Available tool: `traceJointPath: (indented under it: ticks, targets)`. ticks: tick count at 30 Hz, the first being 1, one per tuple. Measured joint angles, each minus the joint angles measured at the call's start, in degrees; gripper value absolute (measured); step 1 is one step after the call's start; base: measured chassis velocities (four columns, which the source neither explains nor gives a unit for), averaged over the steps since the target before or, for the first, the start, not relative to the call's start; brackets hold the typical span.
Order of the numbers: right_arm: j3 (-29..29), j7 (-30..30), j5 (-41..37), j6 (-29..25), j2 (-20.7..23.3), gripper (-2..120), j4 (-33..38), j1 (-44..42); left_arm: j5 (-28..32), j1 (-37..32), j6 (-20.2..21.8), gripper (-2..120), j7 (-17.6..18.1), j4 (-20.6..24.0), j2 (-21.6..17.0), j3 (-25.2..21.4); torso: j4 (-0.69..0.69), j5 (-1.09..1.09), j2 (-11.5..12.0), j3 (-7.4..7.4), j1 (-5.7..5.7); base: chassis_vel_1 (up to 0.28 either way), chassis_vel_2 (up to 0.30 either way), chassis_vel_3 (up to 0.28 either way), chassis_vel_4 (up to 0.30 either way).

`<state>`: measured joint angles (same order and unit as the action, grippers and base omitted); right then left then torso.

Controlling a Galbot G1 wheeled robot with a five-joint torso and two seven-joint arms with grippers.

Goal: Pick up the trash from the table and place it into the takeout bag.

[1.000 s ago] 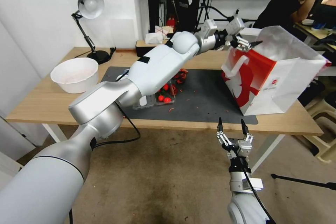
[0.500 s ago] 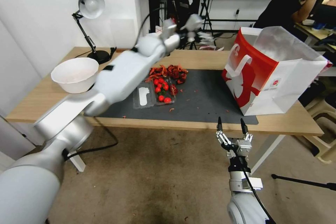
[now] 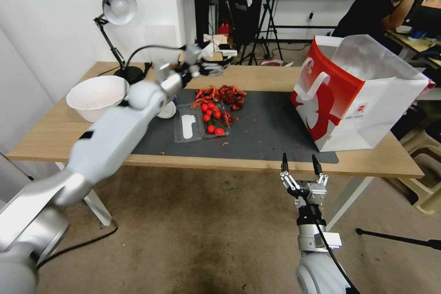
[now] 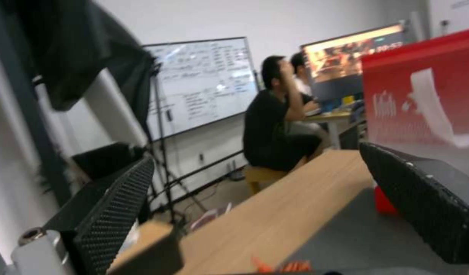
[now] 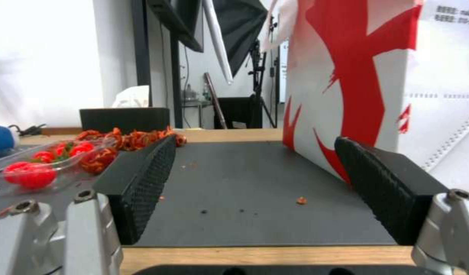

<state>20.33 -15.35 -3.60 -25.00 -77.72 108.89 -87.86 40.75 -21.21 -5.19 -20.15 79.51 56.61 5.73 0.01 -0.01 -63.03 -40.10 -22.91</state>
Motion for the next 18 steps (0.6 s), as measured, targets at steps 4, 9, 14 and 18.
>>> traceJointPath:
  ticks: [4, 9, 14, 18]
  targets:
    - [-0.37, 0.05, 0.28, 0.04, -0.13, 81, 0.04, 0.06, -0.54, -6.73, 1.02, 100, 4.41, 4.97, -2.67, -3.89, 0.0, -0.02, 0.0, 0.0, 0.0, 0.0, 0.0, 0.0, 0.0]
    - [-0.56, 0.05, 0.43, -0.04, -0.22, 81, 0.06, -0.11, -1.29, -17.62, 1.9, 100, 10.88, 12.62, -5.24, -10.86, -0.02, 0.02, 0.0, 0.0, 0.0, 0.0, 0.0, 0.0, 0.0]
    - [-0.55, 0.01, 0.44, -0.42, -0.27, 81, 0.02, -0.36, -2.1, -26.25, 1.74, 100, 14.08, 17.81, -5.68, -16.19, -0.02, 0.01, 0.0, 0.0, 0.0, 0.0, 0.0, 0.0, 0.0]
    - [-0.53, -0.02, 0.44, -0.62, -0.32, 81, -0.01, -0.42, -3.15, -30.91, 1.33, 100, 15.01, 20.24, -5.15, -19.49, -0.01, 0.0, 0.0, 0.0, 0.0, 0.0, 0.0, 0.0, 0.0]
